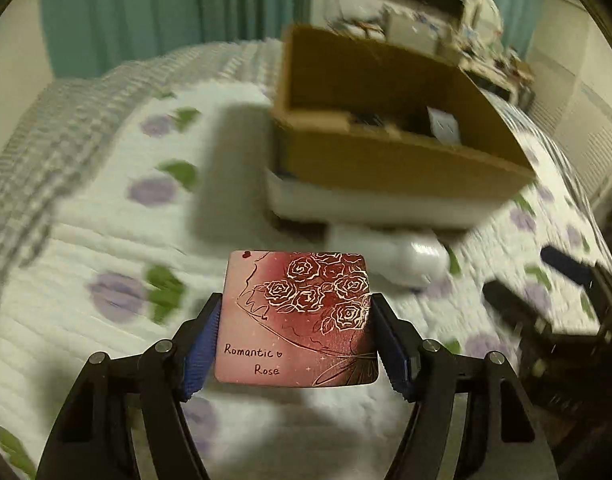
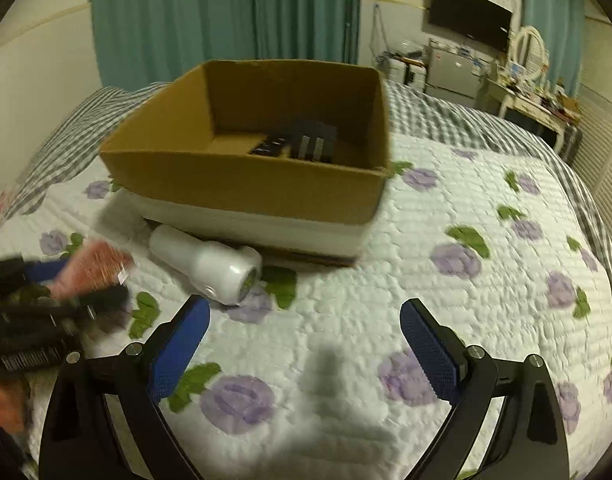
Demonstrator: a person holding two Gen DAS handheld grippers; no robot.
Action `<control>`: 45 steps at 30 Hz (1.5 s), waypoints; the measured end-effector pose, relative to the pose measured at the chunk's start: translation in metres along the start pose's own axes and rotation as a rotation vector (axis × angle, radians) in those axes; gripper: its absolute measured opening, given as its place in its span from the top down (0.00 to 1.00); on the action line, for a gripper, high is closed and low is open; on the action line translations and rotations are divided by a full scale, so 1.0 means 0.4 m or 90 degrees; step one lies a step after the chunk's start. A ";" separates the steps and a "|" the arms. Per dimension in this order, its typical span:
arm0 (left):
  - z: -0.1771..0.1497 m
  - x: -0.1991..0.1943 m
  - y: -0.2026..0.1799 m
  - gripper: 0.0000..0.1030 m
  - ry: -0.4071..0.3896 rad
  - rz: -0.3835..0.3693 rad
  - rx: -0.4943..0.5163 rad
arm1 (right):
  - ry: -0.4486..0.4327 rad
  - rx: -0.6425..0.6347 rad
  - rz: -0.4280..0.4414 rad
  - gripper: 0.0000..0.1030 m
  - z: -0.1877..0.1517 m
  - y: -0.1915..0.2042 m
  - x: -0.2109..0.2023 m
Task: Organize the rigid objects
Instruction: 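Grasp the pink card with the left tool while the right tool grasps the white roll-on bottle, then carry the card and roll-on bottle into the box and open both tools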
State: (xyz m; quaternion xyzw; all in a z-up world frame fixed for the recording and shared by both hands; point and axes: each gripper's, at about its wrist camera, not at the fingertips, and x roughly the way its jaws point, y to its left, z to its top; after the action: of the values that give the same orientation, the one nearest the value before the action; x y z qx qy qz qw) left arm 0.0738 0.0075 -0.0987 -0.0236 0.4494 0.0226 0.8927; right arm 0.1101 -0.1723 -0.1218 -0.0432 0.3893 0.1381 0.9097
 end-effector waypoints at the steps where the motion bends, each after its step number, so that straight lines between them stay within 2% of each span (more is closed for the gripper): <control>1: 0.014 -0.002 0.018 0.31 -0.009 0.009 -0.009 | 0.002 -0.015 0.007 0.06 0.007 0.018 0.011; 6: 0.042 0.037 0.026 0.31 -0.004 0.028 -0.025 | 0.047 -0.077 0.021 0.13 0.036 0.093 0.094; 11: 0.036 0.061 0.049 0.31 0.004 0.036 -0.045 | 0.100 -0.134 0.011 0.13 0.053 0.155 0.190; 14: 0.034 0.078 0.061 0.31 0.011 0.033 -0.054 | 0.131 -0.150 -0.007 0.25 0.064 0.179 0.243; 18: 0.029 0.099 0.081 0.31 0.023 0.033 -0.060 | 0.128 -0.157 -0.025 0.31 0.064 0.191 0.257; 19: 0.028 0.102 0.084 0.31 0.025 0.033 -0.062 | 0.124 -0.160 -0.027 0.36 0.060 0.193 0.250; 21: 0.025 0.102 0.083 0.31 0.028 0.032 -0.063 | 0.119 -0.164 -0.030 0.39 0.051 0.195 0.229; 25: 0.024 0.075 0.071 0.30 0.020 0.017 -0.055 | 0.099 -0.134 -0.017 0.40 0.043 0.179 0.158; 31: 0.022 -0.018 0.050 0.30 -0.011 0.000 -0.043 | 0.074 -0.107 -0.031 0.40 0.037 0.159 0.030; 38: 0.053 -0.160 0.014 0.30 -0.069 -0.023 -0.017 | 0.014 -0.095 -0.060 0.40 0.114 0.134 -0.130; 45: 0.151 -0.268 -0.022 0.31 -0.133 -0.049 0.015 | -0.042 -0.061 -0.060 0.40 0.205 0.091 -0.249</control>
State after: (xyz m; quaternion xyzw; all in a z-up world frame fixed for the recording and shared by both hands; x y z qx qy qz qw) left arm 0.0590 0.0003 0.0237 -0.0279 0.3529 -0.0144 0.9351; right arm 0.0912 -0.1439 0.0079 -0.1000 0.3495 0.1150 0.9244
